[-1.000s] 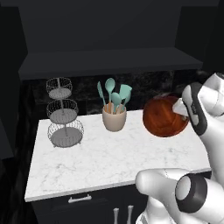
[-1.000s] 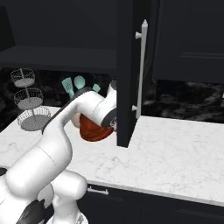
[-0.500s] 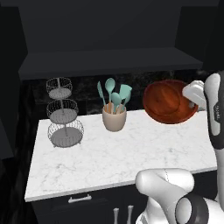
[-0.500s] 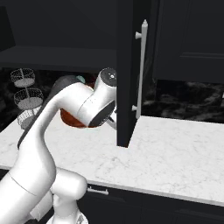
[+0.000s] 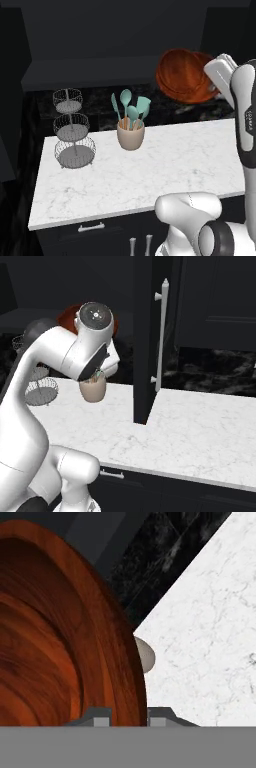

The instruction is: Pick up the bowls on the counter and stack them on top of one another in the open cabinet. Place the smaller bowl on top of the larger bowl.

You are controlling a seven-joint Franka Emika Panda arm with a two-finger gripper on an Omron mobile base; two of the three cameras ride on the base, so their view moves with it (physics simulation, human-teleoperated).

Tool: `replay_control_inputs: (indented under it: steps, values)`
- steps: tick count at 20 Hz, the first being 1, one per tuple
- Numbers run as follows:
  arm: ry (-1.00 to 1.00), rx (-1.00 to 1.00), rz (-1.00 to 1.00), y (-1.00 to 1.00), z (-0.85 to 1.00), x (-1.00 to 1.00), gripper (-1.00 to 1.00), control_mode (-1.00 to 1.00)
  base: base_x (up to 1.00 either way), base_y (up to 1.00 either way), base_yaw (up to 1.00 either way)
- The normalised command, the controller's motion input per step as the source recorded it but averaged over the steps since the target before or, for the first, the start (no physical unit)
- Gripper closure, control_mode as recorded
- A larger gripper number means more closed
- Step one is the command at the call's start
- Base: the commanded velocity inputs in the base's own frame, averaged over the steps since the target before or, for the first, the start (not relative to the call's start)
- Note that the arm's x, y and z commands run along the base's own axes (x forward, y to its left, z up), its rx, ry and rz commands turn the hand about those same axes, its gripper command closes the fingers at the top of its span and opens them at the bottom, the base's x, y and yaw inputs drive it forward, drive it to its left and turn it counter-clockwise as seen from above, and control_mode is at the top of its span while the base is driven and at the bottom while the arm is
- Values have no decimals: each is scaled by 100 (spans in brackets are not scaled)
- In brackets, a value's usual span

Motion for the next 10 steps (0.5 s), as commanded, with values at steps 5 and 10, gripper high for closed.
replay_control_inputs:
  steps: [5, 10]
  values:
    - [-4, 31, -28, 10, 65, 50, 100, -100, 0, 0, 0]
    - [2, 8, -22, 35, 8, 99, 100, -100, 0, 0, 0]
